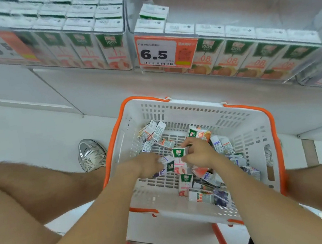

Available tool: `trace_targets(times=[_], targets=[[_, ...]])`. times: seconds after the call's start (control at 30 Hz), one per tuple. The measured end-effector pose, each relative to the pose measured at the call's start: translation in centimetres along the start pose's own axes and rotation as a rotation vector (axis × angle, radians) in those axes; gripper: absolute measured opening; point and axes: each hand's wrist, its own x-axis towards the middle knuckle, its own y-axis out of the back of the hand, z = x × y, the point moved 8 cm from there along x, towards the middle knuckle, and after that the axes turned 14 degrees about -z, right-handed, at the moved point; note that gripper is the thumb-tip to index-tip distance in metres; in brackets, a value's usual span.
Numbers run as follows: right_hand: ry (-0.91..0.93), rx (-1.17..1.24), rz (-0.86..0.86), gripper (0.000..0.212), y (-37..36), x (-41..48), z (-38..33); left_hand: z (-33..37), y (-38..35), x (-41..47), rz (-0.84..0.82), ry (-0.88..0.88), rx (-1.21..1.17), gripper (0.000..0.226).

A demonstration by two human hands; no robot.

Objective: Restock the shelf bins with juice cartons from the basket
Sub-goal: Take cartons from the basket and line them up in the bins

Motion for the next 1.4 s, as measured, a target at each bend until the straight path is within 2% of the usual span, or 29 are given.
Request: trace_targets(times=[0.1,0.17,0.3,0.43,0.63,0.77,0.9,1.03,1.13,1.23,1.3,1.4], targets=[[0.043,0.130,0.034,0.039,2.1,-2.0,-1.9,1.4,2.7,-3.5,0.079,-0.094,-0.185,0.039],[0.094,0.224,0.054,0.035,3.3,-3.8,-3.6,2.2,4.0,-6.0,0.097,-0.147,-0.291,0.027],[0.209,0.292,0.113,0.023,4.9,-7.7,-7.0,4.1,8.1,-11.7,0.302,-0.254,-0.258,0.026],[0.323,0.306,0.201,0.017,5.3,-10.5,-10.2,5.6,10.9,-16.9,0.434,-0.401,-0.356,0.033],[0.587,0.291,0.354,0.010,5.3,-14.6,-16.3,7.8,13.4,-22.9,0.520,-0.502,-0.223,0.025],[0.740,0.275,0.441,0.016,5.3,-18.0,-21.0,8.8,15.0,-27.0,0.565,-0.541,-0.132,0.021],[0.856,0.204,0.598,0.037,5.7,-22.0,-25.9,8.2,17.6,-31.6,0.652,-0.556,-0.151,0.019],[0.941,0.165,0.642,0.035,6.6,-25.0,-31.0,6.0,21.7,-36.0,0.856,-0.577,-0.253,0.017],[0.993,0.145,0.672,0.034,7.7,-25.6,-34.8,3.4,25.1,-38.1,1.068,-0.563,-0.347,0.024],[1.024,-0.112,0.758,0.039,8.6,-24.9,-39.2,-0.3,28.2,-38.9,1.302,-0.506,-0.537,0.032],[1.010,-0.388,0.782,0.036,8.9,-23.2,-42.3,-2.2,29.8,-38.4,1.345,-0.468,-0.643,0.036],[0.874,-0.707,0.800,0.036,9.9,-19.0,-45.9,-3.9,31.3,-37.7,1.373,-0.363,-0.661,0.053]])
